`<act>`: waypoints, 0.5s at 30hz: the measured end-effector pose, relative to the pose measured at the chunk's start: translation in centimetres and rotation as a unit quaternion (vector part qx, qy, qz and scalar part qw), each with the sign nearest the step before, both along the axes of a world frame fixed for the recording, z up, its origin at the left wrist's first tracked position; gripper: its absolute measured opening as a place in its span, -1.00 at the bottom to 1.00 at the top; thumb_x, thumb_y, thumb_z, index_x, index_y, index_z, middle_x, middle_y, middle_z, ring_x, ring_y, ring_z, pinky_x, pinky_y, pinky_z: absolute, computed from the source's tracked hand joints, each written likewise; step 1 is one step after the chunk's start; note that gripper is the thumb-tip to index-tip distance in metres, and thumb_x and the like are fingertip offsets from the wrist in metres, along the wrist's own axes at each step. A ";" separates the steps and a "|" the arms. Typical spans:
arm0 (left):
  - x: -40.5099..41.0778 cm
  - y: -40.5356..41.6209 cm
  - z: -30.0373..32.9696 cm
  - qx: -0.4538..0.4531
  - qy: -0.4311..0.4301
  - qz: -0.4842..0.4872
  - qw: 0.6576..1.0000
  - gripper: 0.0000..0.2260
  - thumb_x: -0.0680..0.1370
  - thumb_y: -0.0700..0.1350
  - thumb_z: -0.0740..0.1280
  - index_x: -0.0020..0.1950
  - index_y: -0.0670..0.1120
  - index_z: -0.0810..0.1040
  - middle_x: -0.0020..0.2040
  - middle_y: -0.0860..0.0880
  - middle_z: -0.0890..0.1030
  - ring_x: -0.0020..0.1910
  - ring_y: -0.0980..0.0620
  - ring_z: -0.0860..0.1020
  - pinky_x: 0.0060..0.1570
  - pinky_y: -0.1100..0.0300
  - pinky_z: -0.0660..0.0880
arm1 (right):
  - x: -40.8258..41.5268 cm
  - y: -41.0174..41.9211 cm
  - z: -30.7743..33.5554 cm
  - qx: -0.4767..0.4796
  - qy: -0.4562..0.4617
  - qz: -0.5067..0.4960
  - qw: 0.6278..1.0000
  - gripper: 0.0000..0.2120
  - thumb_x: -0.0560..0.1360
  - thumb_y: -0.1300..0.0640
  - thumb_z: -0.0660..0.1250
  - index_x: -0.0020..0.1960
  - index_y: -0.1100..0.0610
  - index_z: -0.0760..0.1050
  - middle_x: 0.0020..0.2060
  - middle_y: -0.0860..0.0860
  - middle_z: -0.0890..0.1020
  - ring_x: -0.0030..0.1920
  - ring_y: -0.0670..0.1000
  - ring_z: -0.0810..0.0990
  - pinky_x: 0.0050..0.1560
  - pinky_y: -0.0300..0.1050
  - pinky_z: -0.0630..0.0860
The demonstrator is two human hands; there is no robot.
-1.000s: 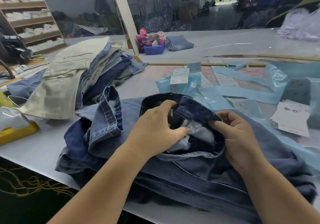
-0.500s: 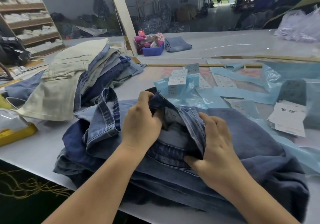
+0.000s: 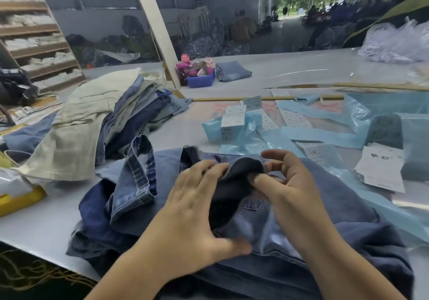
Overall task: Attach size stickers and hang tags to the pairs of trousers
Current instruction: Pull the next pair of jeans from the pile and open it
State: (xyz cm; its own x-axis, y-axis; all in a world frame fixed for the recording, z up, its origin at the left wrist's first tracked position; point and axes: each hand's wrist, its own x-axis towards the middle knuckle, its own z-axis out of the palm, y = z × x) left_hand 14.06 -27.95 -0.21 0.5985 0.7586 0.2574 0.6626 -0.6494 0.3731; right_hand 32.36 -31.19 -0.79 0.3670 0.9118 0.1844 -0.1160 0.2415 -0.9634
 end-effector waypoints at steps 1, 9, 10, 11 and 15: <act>0.0 0.0 -0.5 -0.001 0.008 0.025 1.000 -0.04 0.20 0.47 0.36 0.42 0.41 -0.16 0.44 0.37 -0.03 0.48 0.28 -0.04 0.40 0.30 0.08 | -0.5 0.2 0.4 0.010 0.027 0.022 0.999 -0.72 0.44 0.38 0.41 0.05 0.07 0.52 -0.31 -0.09 0.58 -0.30 -0.01 0.57 -0.24 -0.20 0.59; -1.8 1.4 -0.4 0.032 -0.217 0.070 0.973 -0.74 0.45 0.00 0.50 0.09 0.23 0.58 -0.07 0.28 0.65 -0.06 0.30 0.60 -0.12 0.51 0.42 | -1.6 0.7 -0.2 0.056 -0.232 -0.031 0.971 -0.81 0.46 0.23 0.40 -0.09 -0.07 0.59 -0.08 -0.17 0.64 0.05 -0.12 0.58 0.17 -0.10 0.48; -2.2 1.6 -0.2 -0.002 -0.240 0.058 0.969 -0.78 0.46 0.02 0.46 0.07 0.25 0.62 -0.10 0.27 0.67 -0.09 0.31 0.62 -0.14 0.54 0.43 | -1.5 0.6 -0.4 0.070 -0.295 -0.051 0.952 -0.80 0.45 0.13 0.40 -0.01 -0.14 0.56 0.01 -0.27 0.59 0.17 -0.19 0.49 0.25 -0.21 0.40; -2.5 1.8 0.1 -0.050 -0.263 0.036 0.963 -0.81 0.47 0.04 0.43 0.06 0.25 0.65 -0.09 0.23 0.70 -0.08 0.28 0.65 -0.13 0.52 0.46 | -1.6 0.5 -0.6 0.070 -0.352 -0.054 0.932 -0.71 0.43 0.00 0.38 0.14 -0.19 0.49 0.15 -0.34 0.50 0.29 -0.24 0.37 0.32 -0.30 0.30; -4.5 2.9 0.6 -0.289 -0.355 -0.100 0.883 -0.70 0.44 0.06 0.51 0.12 -0.02 0.70 0.06 -0.11 0.70 0.09 -0.08 0.66 0.02 0.25 0.57 | -1.9 1.3 -1.8 0.006 -0.472 0.000 0.881 -0.18 0.39 -0.39 0.14 0.55 -0.22 -0.10 0.53 -0.28 -0.07 0.53 -0.15 -0.15 0.53 -0.08 -0.13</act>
State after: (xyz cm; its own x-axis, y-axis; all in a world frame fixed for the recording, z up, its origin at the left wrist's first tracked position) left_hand 9.57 -25.01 0.41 0.5793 0.7832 0.2258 0.0221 -0.2920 0.9562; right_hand 30.47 -29.93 -2.60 0.0440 0.9081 0.4164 0.7367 0.2520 -0.6275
